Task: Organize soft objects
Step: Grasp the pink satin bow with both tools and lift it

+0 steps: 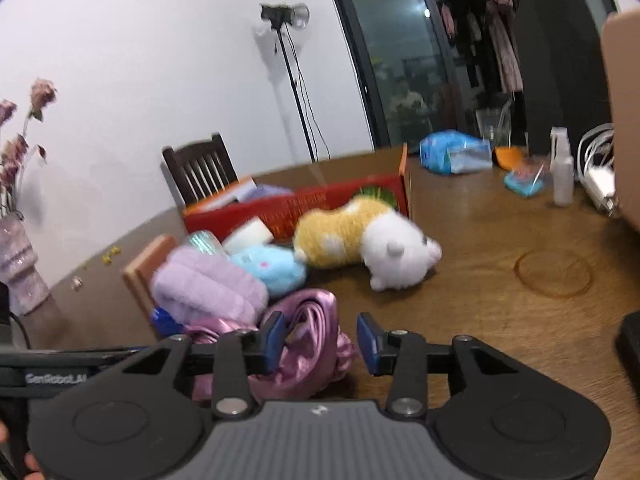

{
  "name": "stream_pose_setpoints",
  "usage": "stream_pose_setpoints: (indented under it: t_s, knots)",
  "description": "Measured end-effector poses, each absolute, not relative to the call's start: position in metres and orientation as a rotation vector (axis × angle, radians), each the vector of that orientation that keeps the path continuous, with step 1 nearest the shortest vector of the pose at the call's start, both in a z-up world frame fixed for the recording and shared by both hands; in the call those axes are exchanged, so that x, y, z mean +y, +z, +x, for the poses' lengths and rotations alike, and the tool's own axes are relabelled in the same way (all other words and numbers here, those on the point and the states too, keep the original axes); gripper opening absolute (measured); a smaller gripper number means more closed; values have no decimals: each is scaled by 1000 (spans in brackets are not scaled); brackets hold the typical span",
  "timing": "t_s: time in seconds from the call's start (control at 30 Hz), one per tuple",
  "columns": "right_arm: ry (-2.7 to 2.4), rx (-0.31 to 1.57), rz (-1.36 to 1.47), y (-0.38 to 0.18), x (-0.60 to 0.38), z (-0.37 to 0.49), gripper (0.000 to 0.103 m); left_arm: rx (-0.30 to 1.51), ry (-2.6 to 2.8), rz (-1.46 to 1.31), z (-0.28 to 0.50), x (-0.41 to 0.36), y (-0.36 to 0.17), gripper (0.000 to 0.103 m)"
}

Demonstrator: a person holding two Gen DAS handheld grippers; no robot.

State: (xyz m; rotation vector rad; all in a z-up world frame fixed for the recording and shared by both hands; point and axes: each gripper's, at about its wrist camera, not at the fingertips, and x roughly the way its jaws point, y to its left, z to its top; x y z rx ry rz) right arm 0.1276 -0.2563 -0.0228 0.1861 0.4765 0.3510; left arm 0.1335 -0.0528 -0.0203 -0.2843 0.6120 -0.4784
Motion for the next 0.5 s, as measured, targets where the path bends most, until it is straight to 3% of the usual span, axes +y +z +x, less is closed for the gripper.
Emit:
stream_pose_setpoints:
  t_s: [0.13, 0.27, 0.5]
  knots:
    - [353, 488, 263, -33, -261, 130, 32, 610, -504, -307, 131, -48, -22, 28]
    - [380, 507, 262, -35, -259, 128, 14, 597, -517, -296, 127, -49, -20, 22]
    - [361, 386, 158, 9, -251, 115, 12, 498, -630, -270, 139, -45, 31, 21]
